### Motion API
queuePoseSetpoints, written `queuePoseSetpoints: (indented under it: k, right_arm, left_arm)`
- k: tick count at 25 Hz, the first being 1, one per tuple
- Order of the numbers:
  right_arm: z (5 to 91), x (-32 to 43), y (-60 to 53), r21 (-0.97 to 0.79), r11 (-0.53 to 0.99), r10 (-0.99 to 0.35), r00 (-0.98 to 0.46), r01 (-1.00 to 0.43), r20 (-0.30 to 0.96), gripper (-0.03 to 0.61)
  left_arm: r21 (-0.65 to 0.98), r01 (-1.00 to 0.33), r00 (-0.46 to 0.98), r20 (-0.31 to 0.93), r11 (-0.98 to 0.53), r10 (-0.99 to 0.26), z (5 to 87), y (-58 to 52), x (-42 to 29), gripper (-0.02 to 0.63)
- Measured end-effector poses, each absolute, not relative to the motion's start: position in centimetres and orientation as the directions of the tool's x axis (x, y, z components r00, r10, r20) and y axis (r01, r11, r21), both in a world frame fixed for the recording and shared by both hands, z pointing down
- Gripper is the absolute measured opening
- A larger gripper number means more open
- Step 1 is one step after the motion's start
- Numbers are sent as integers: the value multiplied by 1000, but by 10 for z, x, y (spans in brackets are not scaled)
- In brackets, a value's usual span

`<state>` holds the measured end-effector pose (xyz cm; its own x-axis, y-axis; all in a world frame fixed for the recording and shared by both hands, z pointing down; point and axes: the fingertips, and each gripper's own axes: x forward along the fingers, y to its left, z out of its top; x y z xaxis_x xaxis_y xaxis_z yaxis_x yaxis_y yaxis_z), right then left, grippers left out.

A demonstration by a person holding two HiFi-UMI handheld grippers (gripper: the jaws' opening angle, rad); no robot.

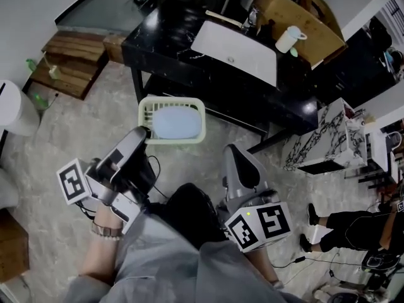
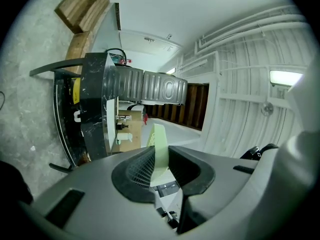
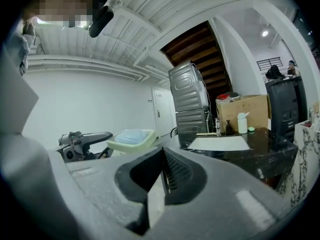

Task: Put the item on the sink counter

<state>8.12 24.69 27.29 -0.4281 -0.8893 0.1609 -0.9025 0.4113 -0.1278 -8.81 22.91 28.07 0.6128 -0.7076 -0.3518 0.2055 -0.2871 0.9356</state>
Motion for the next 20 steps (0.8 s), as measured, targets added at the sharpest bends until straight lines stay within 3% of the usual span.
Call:
queuePoseSetpoints:
  k: [20]
  right_arm:
    - [294, 56, 175, -145, 511, -828, -531, -847, 182, -3]
  left_arm:
    - [945, 162, 509, -326, -283, -797, 295, 181, -120, 87]
